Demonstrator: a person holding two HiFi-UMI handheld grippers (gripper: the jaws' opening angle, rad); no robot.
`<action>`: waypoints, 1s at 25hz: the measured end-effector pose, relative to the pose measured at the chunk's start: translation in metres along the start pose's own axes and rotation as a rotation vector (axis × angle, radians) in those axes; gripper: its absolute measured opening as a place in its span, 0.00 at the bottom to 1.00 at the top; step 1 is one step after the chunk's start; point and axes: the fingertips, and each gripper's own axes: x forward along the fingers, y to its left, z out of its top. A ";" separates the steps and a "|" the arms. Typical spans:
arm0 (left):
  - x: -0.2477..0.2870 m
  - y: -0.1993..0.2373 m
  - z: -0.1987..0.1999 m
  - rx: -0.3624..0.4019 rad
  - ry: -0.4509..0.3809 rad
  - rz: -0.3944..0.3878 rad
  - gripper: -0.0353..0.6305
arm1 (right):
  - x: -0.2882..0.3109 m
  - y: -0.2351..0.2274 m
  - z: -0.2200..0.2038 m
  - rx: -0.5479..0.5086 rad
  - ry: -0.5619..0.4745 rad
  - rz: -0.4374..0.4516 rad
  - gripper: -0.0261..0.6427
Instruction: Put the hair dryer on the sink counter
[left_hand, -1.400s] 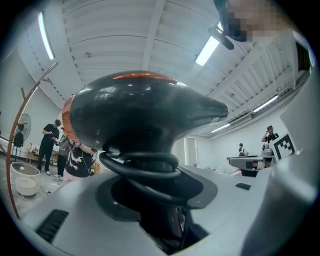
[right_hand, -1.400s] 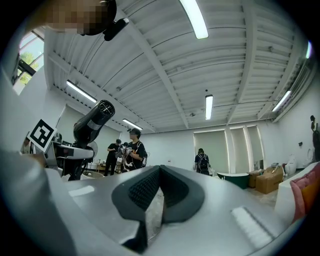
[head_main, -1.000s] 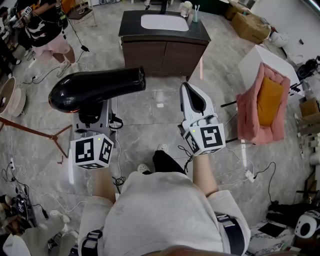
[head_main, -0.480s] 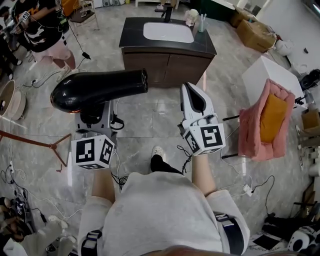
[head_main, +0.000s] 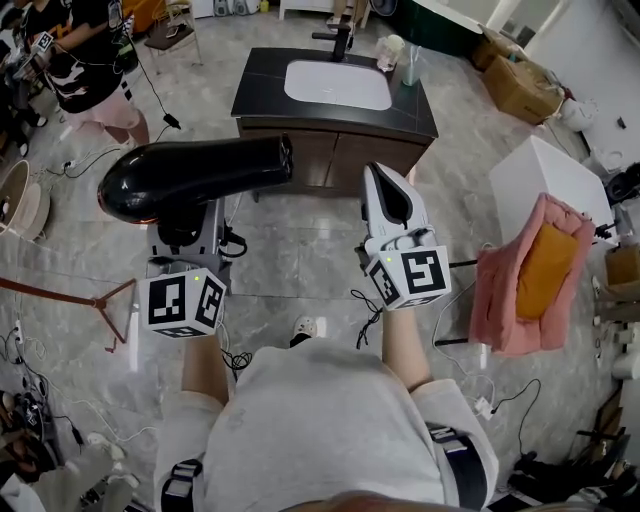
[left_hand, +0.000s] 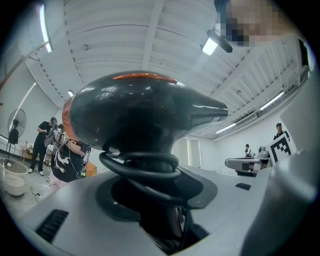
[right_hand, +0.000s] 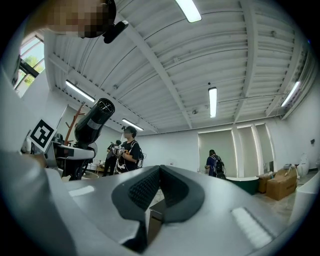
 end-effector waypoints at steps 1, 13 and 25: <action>0.007 -0.001 -0.001 0.003 -0.001 0.005 0.37 | 0.005 -0.006 -0.002 0.001 -0.002 0.005 0.06; 0.066 -0.007 -0.017 0.013 0.013 0.036 0.37 | 0.044 -0.053 -0.027 0.017 0.005 0.035 0.06; 0.157 0.032 -0.028 0.010 0.022 -0.005 0.37 | 0.127 -0.085 -0.046 0.016 0.000 -0.012 0.06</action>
